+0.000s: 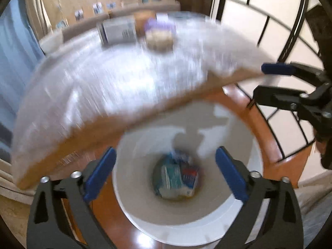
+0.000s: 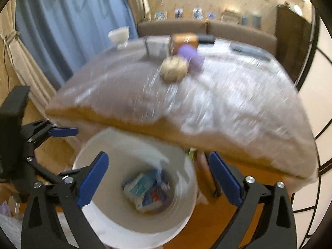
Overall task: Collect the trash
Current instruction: 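Open both tools to drop the floss case and tissue pack into the bin, then move both tools back over the table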
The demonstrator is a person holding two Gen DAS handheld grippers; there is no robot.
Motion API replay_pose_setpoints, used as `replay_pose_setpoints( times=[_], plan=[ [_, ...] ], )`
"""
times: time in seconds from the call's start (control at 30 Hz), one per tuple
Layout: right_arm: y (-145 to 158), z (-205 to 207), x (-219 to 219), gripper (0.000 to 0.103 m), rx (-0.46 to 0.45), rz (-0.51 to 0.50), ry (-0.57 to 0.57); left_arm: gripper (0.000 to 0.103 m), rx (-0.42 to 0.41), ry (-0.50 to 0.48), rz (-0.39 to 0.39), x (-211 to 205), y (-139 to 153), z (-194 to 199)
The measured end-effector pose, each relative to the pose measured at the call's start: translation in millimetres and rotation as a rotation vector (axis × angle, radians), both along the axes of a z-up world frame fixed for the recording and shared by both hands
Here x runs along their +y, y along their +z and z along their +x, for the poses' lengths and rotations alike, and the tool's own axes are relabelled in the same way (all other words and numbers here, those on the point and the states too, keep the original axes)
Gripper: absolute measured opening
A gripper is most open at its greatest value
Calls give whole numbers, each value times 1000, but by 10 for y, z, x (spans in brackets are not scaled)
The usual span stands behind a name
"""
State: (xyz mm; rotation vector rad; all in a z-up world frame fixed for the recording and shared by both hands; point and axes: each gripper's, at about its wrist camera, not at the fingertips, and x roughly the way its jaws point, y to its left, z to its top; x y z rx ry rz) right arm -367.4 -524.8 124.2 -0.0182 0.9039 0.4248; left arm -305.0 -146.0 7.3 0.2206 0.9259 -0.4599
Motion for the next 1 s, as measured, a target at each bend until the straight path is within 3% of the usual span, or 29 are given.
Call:
replay_pose_setpoints(
  times=[0.13,0.27,0.47,0.63,0.8,1.0],
  plan=[
    [220,193,-68,99,-78,-22,-54,101,-56,26,-45,61,353,164],
    [282,475,-128,99,-77,-9,-108,101,-74,52,-118,234,549,447],
    [322,977,-72,99,-66,3,-165,101,-50,75,-172,438,608,1035],
    [301,1378,33,99,-54,-23,-144,101,-31,59,-188,487,636,1555],
    [189,1757,88,99,-14,3,-135,101,-5,10,-158,438,576,2066],
    [-66,2152,205,98,27,-31,-134,101,42,9,-194,270,417,2476]
  ],
)
